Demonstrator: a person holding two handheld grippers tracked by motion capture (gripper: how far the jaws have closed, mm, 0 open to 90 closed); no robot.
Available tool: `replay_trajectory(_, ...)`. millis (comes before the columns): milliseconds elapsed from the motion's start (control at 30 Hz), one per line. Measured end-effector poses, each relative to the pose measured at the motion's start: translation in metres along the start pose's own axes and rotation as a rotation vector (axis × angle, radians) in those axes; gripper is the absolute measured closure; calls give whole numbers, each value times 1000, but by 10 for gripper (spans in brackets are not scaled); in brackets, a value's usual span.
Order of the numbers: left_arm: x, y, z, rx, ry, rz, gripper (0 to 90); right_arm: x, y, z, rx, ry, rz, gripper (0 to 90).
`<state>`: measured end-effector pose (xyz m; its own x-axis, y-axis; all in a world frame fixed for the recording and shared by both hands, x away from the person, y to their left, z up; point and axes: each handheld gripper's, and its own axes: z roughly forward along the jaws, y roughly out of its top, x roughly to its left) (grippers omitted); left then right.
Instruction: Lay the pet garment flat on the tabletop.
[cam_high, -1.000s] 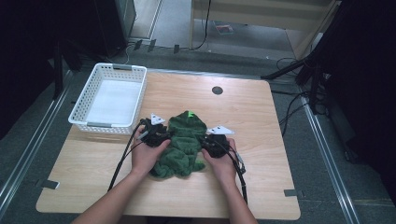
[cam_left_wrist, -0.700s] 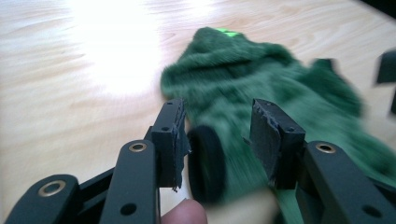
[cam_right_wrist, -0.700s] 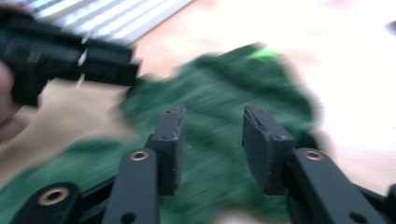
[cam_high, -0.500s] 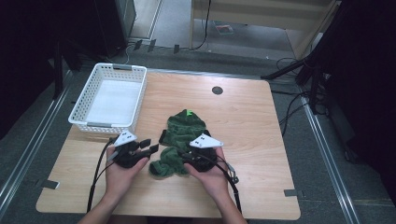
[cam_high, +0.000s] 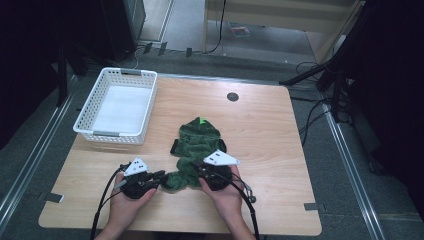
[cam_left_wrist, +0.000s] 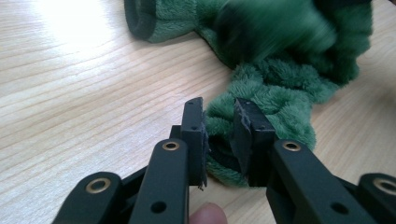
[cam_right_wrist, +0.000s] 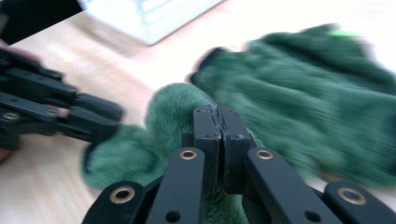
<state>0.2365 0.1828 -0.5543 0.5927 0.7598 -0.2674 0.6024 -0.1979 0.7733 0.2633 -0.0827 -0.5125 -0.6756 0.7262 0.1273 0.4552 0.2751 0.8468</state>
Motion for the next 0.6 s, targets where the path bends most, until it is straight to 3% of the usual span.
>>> replay_trajectory(100,2,0,0,0,-13,-18,764,-9,-13,-22,-43,-61,36,880)
replay_trajectory(133,2,0,0,0,-13,-18,766,-9,-13,-22,-43,-61,36,880)
replay_trajectory(200,2,1,0,0,-10,-10,766,-21,-30,-45,-87,-70,150,863)
replay_trajectory(333,2,1,1,-2,-17,-12,765,-39,-54,-67,-73,-94,305,840)
replay_trajectory(400,3,1,0,-6,-20,-13,763,-47,-64,-74,-45,-117,376,763)
replay_trajectory(467,3,1,0,-9,-25,-18,759,-53,-69,-80,-44,-136,400,703)
replay_trajectory(533,4,1,0,-10,-27,-18,753,-54,-69,-83,-61,-150,393,678)
replay_trajectory(567,4,1,0,-12,-29,-19,753,-54,-66,-87,-77,-174,378,649)
replay_trajectory(600,4,1,0,-17,-33,-18,746,-52,-58,-93,-118,-241,326,597)
